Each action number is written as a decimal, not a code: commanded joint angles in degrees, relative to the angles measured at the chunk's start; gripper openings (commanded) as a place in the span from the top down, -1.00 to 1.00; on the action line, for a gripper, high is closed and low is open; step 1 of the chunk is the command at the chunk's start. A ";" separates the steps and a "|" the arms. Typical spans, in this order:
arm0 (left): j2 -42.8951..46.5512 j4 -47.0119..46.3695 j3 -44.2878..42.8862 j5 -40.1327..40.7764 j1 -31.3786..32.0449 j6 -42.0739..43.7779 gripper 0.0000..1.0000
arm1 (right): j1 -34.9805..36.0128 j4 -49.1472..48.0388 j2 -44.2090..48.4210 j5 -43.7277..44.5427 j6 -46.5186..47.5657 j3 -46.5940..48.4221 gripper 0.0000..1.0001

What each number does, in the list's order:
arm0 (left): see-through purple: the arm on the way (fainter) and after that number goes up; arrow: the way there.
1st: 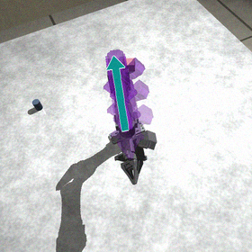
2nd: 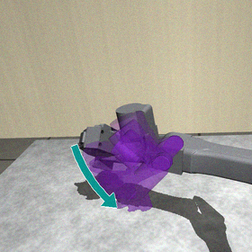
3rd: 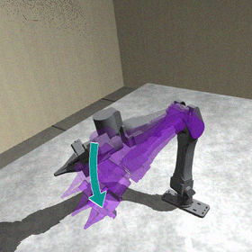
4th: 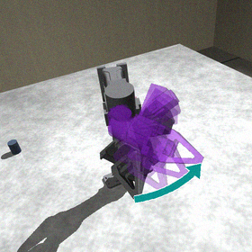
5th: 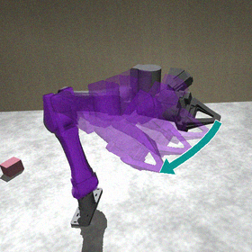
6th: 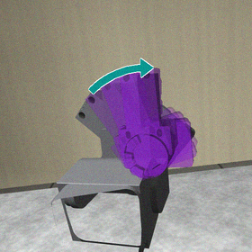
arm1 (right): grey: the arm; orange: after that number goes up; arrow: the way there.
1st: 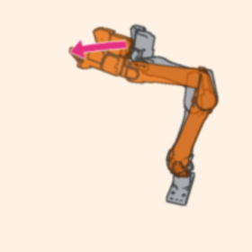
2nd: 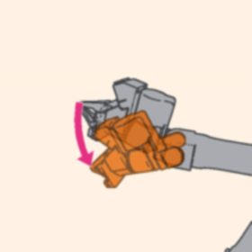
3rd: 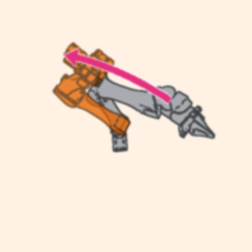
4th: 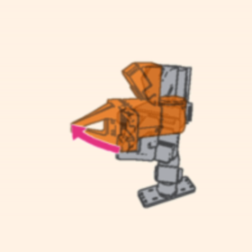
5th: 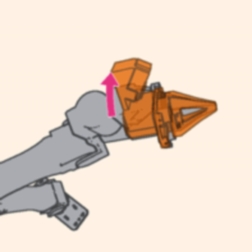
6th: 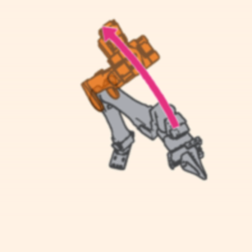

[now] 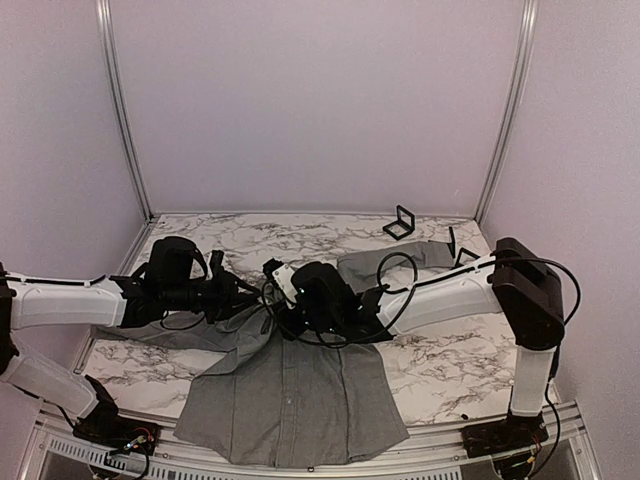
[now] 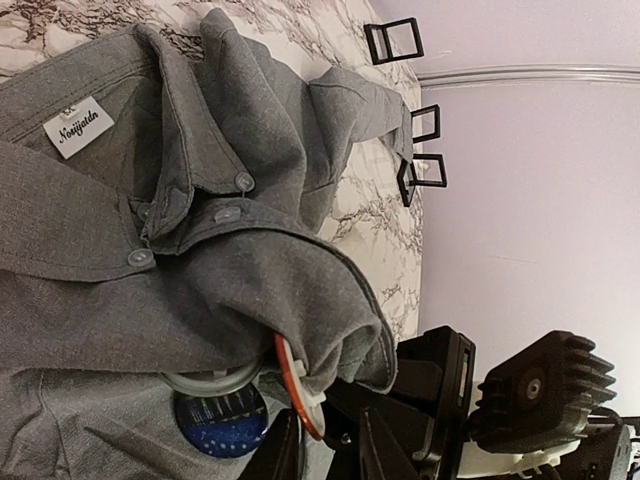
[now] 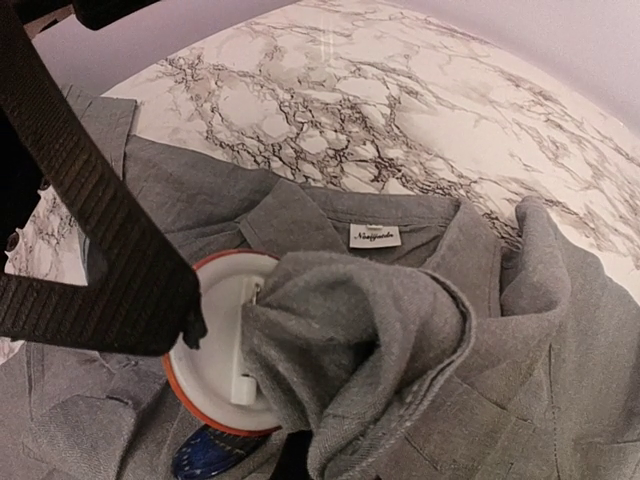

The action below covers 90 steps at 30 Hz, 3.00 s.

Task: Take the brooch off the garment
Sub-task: Pick up the brooch from the crumpled clothing, then open the brooch with the crumpled clothing.

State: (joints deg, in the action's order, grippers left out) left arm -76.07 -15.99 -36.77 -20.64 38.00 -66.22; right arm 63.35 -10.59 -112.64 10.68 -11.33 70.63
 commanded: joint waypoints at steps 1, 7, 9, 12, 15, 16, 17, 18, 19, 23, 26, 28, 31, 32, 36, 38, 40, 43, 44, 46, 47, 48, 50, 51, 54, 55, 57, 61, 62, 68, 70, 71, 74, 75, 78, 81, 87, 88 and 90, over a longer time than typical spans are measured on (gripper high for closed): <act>-0.80 0.43 0.46 2.11 0.79 -0.46 0.58 | -0.04 0.08 -1.08 0.04 -1.19 2.70 1.00; -1.44 2.14 -0.05 3.36 1.63 -0.07 0.60 | -0.14 0.32 -1.20 0.13 -1.50 2.83 1.00; -1.65 2.36 -0.22 3.63 1.79 0.04 0.61 | -0.10 0.31 -1.18 0.13 -1.59 2.72 1.00; -2.08 2.33 -0.36 4.01 1.97 0.13 0.62 | -0.10 0.33 -1.18 0.06 -1.71 2.75 1.00; -2.94 2.42 -0.79 4.17 2.12 0.38 0.70 | -0.20 0.25 -1.01 0.05 -1.82 2.67 1.00; -3.16 2.30 -0.88 4.25 2.16 0.44 0.74 | -0.24 0.26 -0.94 0.05 -1.79 2.56 1.00; -3.39 2.35 -1.05 4.29 2.17 0.52 0.79 | -0.18 0.25 -0.92 0.05 -1.78 2.57 1.00; -3.64 2.55 -1.29 4.30 2.21 0.80 0.87 | -0.18 0.18 -0.87 0.10 -1.76 2.45 1.00; -3.79 3.00 -1.59 4.42 2.25 1.13 0.96 | -0.24 0.19 -0.83 0.06 -1.81 2.38 1.00; -3.61 6.63 -3.63 5.06 2.17 4.46 1.00 | -0.22 -0.67 -0.24 0.34 -1.43 1.27 1.00; -3.80 11.34 -6.22 3.35 1.53 9.07 1.00 | -0.71 -0.86 0.69 0.76 -0.69 -0.14 1.00; -4.50 13.60 -7.90 -0.03 0.45 12.86 1.00 | -1.52 -1.58 1.51 0.23 0.09 -1.37 1.00; -5.56 18.39 -10.38 -5.72 -0.91 18.97 1.00 | -2.40 -2.23 2.59 -0.33 1.82 -2.51 1.00; -6.10 20.49 -11.25 -6.92 -1.25 21.20 1.00 | -2.56 -2.43 2.86 -0.64 2.34 -2.72 1.00; -8.53 24.36 -13.34 -10.79 -1.44 27.36 1.00 | -2.79 -2.76 3.65 -2.05 4.22 -2.60 1.00; -9.45 25.13 -13.94 -11.90 -1.44 29.21 1.00 | -2.88 -2.06 3.45 -2.15 4.49 -1.86 1.00; -10.14 25.21 -14.30 -12.73 -1.44 30.40 1.00 | -3.12 -1.14 3.15 -2.49 4.60 -0.97 1.00; -11.11 25.20 -15.02 -13.06 -1.61 31.38 1.00 | -3.36 0.14 3.19 -3.51 4.71 -0.45 0.96; -11.46 24.79 -15.14 -13.24 -1.68 31.48 1.00 | -3.38 0.43 3.40 -3.67 4.66 -0.41 0.92; -11.98 23.70 -15.29 -13.98 -1.91 31.41 1.00 | -3.41 1.16 4.02 -3.82 4.55 -0.69 0.84; -12.26 23.20 -15.40 -14.38 -2.02 31.46 1.00 | -3.51 1.34 4.46 -3.99 4.44 -1.09 0.81; -12.60 22.83 -15.57 -14.70 -2.12 31.54 1.00 | -3.70 1.61 4.82 -4.46 4.04 -1.30 0.79; -13.21 22.22 -16.05 -15.72 -2.30 32.09 1.00 | -4.14 2.37 5.57 -5.58 3.23 -1.54 0.71; -13.50 22.04 -16.32 -16.01 -2.38 32.38 1.00 | -4.33 2.87 5.82 -6.12 2.87 -1.51 0.66; -14.57 21.53 -17.03 -17.17 -2.94 32.73 1.00 | -4.35 4.43 6.93 -7.36 2.28 -1.50 0.46; -14.98 21.25 -17.20 -17.49 -3.19 32.69 1.00 | -4.37 4.78 7.39 -7.77 1.91 -1.63 0.39; -15.80 20.64 -17.57 -18.38 -3.66 32.52 1.00 | -4.38 5.56 8.52 -8.53 0.97 -2.23 0.24; -17.38 20.27 -18.67 -19.59 -4.28 32.47 1.00 | -4.38 6.47 11.62 -10.04 -0.71 -4.08 0.02; -17.81 20.27 -19.06 -19.85 -4.37 32.53 1.00 | -4.40 6.54 12.46 -9.99 -1.29 -4.74 -0.01; -19.49 20.48 -20.75 -21.33 -4.90 33.23 1.00 | -4.38 6.85 16.35 -15.51 -5.77 -7.41 -0.13; -19.68 20.75 -21.26 -21.61 -5.03 33.53 1.00 | -4.38 6.36 16.29 -18.13 -7.44 -7.60 -0.14; -19.77 20.99 -21.50 -21.74 -5.12 33.71 1.00 | -4.45 5.79 15.96 -19.49 -8.34 -7.63 -0.14; -19.75 21.54 -22.08 -21.92 -5.29 34.28 1.00 | -4.91 4.09 14.36 -23.45 -10.97 -7.37 -0.14; -19.73 21.68 -22.17 -22.04 -5.37 34.35 1.00 | -5.30 3.23 13.77 -24.81 -11.78 -7.42 -0.14; -19.50 21.70 -22.16 -22.17 -5.48 34.40 1.00 | -6.75 0.41 11.96 -28.69 -14.18 -7.46 -0.14; -19.29 21.48 -22.07 -22.26 -5.48 34.42 1.00 | -8.40 -1.51 10.31 -31.14 -15.58 -7.22 -0.15; -18.49 20.95 -21.91 -22.52 -5.48 34.33 1.00 | -11.76 -8.84 6.46 -37.11 -21.58 -7.66 -0.22; -18.28 20.81 -21.71 -22.57 -5.48 34.17 1.00 | -12.22 -9.78 6.08 -37.47 -22.48 -7.84 -0.24; -17.95 20.42 -21.38 -22.45 -5.48 33.99 1.00 | -12.89 -11.05 5.43 -37.86 -23.99 -7.96 -0.28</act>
State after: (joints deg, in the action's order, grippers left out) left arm -95.22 5.43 -57.47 -41.76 32.88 -32.95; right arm 51.96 -15.84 -105.75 -23.40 -30.30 63.13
